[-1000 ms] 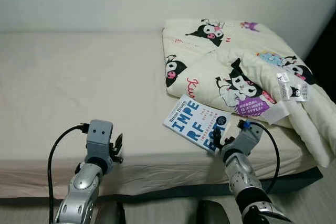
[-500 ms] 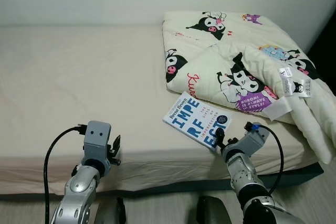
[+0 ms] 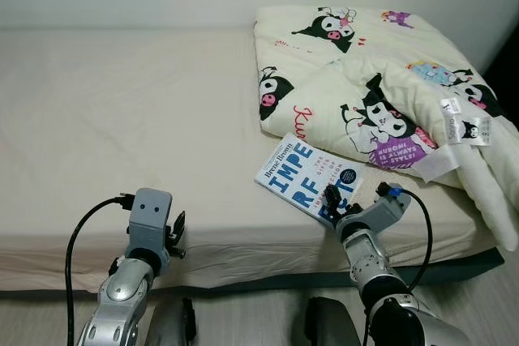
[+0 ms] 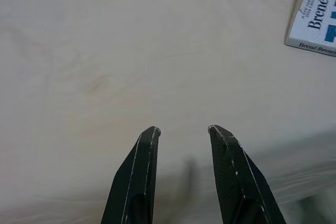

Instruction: Clean up the room

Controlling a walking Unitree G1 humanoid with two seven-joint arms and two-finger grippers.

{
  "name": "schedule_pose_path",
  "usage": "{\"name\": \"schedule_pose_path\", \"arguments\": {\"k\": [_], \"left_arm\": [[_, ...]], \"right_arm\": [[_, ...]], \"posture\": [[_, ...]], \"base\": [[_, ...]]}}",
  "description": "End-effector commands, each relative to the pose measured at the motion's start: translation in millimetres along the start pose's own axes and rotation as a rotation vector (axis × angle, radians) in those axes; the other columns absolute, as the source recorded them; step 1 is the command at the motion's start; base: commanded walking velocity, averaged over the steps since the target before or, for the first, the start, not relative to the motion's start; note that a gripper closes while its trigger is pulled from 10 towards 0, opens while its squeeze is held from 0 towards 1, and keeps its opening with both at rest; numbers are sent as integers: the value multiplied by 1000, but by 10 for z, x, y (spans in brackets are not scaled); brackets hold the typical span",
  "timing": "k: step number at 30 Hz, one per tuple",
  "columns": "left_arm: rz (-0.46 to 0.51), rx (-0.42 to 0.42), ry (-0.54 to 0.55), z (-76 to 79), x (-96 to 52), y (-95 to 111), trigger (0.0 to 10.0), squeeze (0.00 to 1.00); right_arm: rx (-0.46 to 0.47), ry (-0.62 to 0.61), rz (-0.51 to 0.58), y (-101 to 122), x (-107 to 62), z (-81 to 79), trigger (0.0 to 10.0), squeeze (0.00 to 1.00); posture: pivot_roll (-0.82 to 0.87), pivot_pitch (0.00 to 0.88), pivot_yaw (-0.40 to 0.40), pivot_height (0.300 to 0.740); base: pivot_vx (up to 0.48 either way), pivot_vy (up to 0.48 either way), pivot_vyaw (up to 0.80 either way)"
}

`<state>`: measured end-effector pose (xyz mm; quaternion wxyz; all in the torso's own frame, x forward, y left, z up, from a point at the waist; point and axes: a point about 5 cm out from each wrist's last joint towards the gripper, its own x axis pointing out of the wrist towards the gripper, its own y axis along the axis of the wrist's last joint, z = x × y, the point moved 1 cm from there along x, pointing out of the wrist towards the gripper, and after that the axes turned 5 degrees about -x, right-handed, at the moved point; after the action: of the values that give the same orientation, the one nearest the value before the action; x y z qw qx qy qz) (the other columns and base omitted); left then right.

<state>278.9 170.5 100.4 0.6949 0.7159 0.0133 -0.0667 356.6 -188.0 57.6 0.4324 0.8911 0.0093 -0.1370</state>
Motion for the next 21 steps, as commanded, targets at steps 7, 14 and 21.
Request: {"name": "schedule_pose_path", "arguments": {"k": [7,14,21], "left_arm": [[-30,29,-1,-2,-58,-56,10000,0],[-25,17,6,67,-76,-46,10000,0],[-17,9,30,78,-87,-23,10000,0]], "right_arm": [[39,-1,-107,-250,-46,-18,10000,0],[275,-8,-130,-387,-95,6,10000,0],[459,19,-90,-353,-92,3,10000,0]], "posture": [[189,214,-39,562],[190,211,-45,562],[205,219,-47,562]], "base": [[0,0,0],[0,0,0],[0,0,0]]}}
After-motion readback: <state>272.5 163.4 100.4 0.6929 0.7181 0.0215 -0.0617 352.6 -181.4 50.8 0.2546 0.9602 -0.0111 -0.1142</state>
